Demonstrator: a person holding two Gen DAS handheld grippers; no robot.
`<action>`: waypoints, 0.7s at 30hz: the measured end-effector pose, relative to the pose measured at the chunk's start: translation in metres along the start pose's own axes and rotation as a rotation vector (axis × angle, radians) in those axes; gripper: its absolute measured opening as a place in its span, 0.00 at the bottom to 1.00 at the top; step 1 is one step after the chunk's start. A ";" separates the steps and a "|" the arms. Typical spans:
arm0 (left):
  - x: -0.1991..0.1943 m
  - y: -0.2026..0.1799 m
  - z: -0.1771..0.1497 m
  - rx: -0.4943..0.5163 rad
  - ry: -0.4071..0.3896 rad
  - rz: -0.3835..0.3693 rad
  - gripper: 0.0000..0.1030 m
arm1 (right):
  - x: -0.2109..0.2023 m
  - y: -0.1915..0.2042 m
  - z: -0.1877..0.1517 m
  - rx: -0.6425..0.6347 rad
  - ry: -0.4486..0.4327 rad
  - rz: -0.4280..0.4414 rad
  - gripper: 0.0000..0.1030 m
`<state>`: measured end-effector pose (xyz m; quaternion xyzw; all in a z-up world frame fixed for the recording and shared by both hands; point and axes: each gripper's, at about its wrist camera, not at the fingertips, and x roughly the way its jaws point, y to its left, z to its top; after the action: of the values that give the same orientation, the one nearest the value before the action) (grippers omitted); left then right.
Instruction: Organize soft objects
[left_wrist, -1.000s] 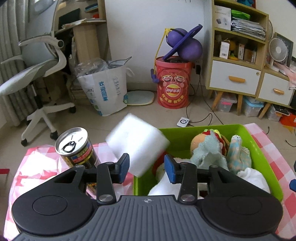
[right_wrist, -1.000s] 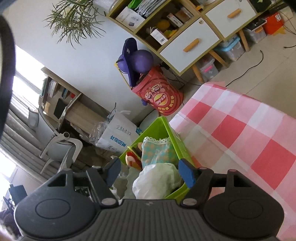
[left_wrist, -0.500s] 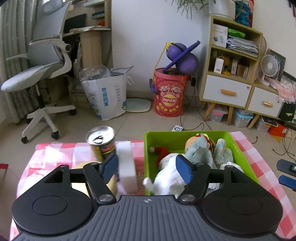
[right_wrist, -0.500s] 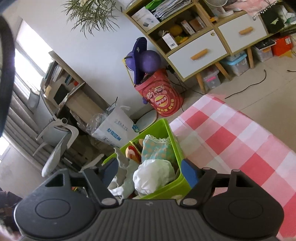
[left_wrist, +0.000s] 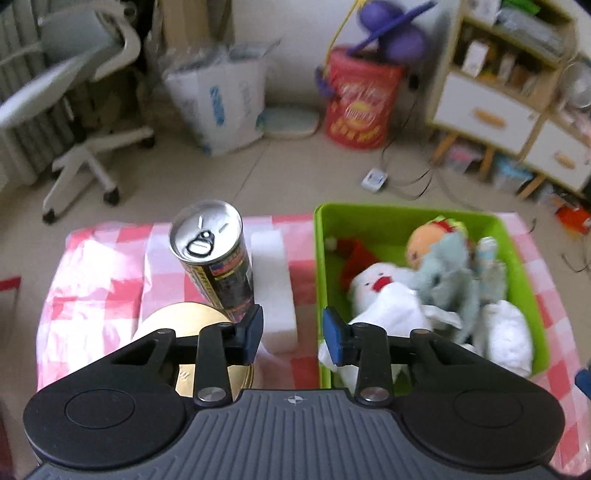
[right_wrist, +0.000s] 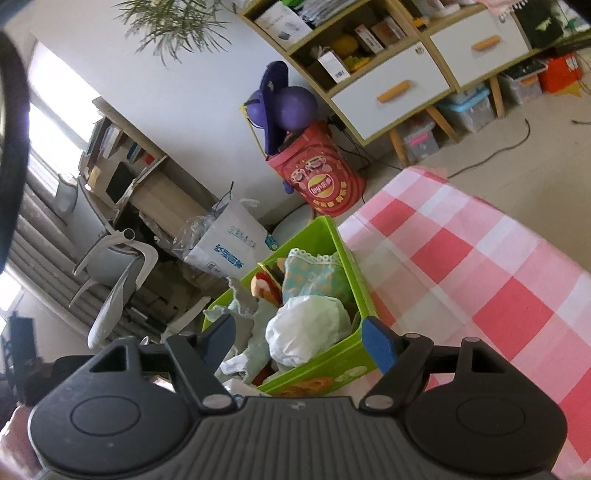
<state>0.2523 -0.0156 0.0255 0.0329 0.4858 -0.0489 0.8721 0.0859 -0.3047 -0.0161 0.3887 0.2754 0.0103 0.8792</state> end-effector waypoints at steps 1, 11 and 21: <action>0.007 -0.001 0.004 -0.009 0.021 0.004 0.35 | 0.002 -0.002 0.001 0.008 0.002 -0.001 0.49; 0.039 -0.006 0.007 -0.029 0.090 0.126 0.36 | 0.008 -0.009 0.001 0.024 0.007 -0.009 0.49; 0.044 -0.021 0.003 0.029 0.096 0.178 0.34 | 0.006 -0.004 0.000 0.005 0.003 -0.003 0.49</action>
<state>0.2755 -0.0387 -0.0103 0.0910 0.5214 0.0232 0.8481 0.0899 -0.3062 -0.0222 0.3904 0.2776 0.0089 0.8778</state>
